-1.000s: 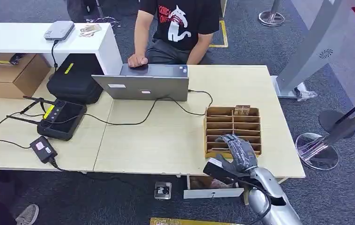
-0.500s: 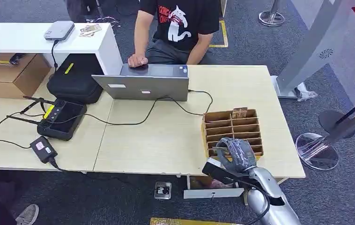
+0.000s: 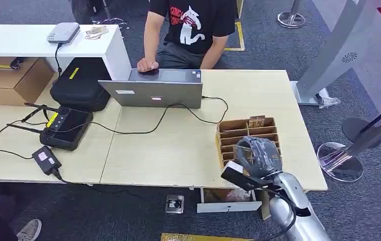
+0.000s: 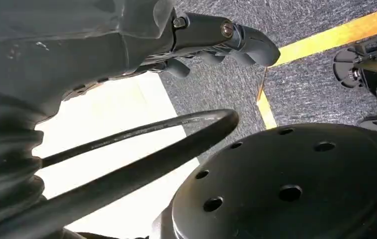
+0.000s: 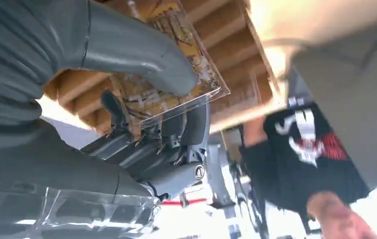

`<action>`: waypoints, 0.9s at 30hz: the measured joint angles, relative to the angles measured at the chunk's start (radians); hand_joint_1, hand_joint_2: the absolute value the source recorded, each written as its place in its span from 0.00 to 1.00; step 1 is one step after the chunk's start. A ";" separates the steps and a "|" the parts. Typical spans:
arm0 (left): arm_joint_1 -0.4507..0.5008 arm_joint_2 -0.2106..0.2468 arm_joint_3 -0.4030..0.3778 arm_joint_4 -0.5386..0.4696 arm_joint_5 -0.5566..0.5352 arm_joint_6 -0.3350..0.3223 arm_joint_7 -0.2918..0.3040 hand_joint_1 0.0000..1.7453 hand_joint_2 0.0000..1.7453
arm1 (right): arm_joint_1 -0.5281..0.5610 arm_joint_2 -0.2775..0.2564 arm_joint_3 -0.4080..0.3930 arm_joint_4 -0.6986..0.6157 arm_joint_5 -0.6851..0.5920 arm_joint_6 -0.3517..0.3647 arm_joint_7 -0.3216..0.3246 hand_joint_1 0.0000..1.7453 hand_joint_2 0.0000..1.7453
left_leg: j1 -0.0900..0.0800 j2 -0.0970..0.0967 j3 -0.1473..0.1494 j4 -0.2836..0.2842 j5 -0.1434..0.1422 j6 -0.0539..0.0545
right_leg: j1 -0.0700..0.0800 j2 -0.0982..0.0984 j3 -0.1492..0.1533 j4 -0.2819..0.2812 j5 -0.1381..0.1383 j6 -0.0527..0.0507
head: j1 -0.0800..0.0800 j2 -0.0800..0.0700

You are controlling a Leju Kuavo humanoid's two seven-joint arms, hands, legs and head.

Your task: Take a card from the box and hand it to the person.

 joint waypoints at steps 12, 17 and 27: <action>-0.002 0.000 0.000 0.000 -0.040 0.002 0.000 0.00 1.00 | -0.045 -0.042 -0.048 -0.207 -0.007 -0.018 -0.008 0.80 1.00 | 0.000 0.000 0.000 0.000 0.000 0.000 | 0.000 0.000 0.000 0.000 0.000 0.000 | 0.000 0.000; -0.008 0.000 0.000 0.000 -0.070 0.002 0.000 0.00 1.00 | -0.109 -0.045 -0.048 -0.225 -0.006 0.014 -0.011 0.91 1.00 | 0.000 0.000 0.000 0.000 0.000 0.000 | 0.000 0.000 0.000 0.000 0.000 0.000 | 0.000 0.000; -0.021 0.005 0.000 0.000 -0.101 0.000 0.005 0.00 1.00 | -0.326 0.007 -0.009 -0.039 -0.041 0.058 -0.012 0.89 1.00 | 0.000 0.000 0.000 0.000 0.001 -0.001 | 0.000 0.000 0.000 0.001 0.001 -0.001 | 0.001 0.000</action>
